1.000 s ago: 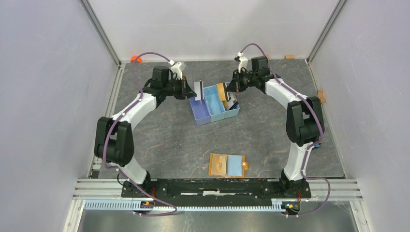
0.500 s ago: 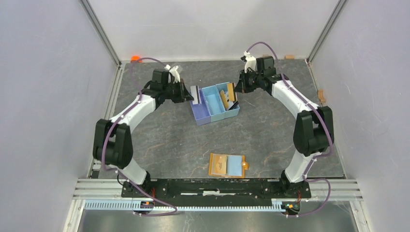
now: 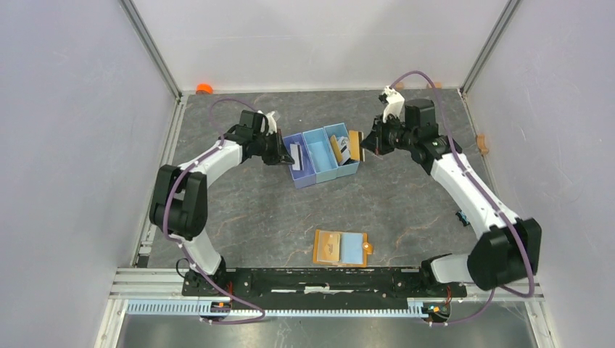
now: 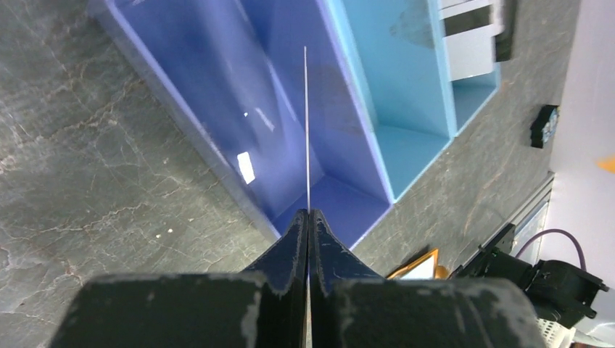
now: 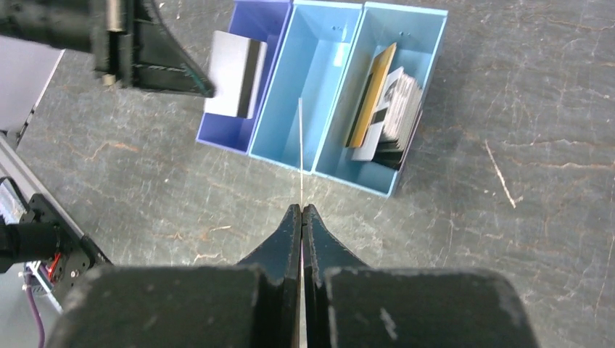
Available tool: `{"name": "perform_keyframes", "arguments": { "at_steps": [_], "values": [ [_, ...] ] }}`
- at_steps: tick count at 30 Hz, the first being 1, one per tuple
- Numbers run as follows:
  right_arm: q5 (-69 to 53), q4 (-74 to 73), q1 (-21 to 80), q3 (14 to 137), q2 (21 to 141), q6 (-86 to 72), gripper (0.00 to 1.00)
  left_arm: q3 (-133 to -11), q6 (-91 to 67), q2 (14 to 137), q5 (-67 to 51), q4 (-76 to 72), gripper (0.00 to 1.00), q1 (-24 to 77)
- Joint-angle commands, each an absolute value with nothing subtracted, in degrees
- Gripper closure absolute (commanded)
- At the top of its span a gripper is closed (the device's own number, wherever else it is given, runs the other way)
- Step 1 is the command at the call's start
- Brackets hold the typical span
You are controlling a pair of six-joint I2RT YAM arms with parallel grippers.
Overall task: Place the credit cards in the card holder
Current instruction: Place the credit card in the storage box.
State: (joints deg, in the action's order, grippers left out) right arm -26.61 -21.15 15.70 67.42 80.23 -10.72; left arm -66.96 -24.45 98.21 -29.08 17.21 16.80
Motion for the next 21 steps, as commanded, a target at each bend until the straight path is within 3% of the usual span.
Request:
{"name": "perform_keyframes", "arguments": {
  "at_steps": [1,4,6,10,15,21],
  "values": [
    [-26.2,-19.9,16.4,62.0,72.7,-12.4,1.00,-69.3,-25.0,100.5,-28.0,20.4,0.97,17.4],
    [-26.5,-20.6,16.8,58.7,68.7,-12.9,1.00,-69.5,-24.4,100.8,-26.9,21.1,0.92,17.6],
    [-26.5,-21.6,17.3,56.4,66.1,-13.2,1.00,-70.0,-24.1,101.1,-26.3,21.9,0.80,17.7],
    [-26.6,-22.1,18.1,51.5,60.8,-14.6,1.00,-71.1,-22.6,100.1,-25.0,23.5,0.68,17.8],
    [-28.5,-22.6,19.2,47.4,54.9,-16.2,1.00,-71.1,-20.4,94.3,-22.5,23.7,0.44,17.8],
    [-33.9,-22.0,19.6,42.0,49.4,-18.7,1.00,-69.0,-15.2,82.8,-20.2,22.4,0.29,21.9]
  ]
}}
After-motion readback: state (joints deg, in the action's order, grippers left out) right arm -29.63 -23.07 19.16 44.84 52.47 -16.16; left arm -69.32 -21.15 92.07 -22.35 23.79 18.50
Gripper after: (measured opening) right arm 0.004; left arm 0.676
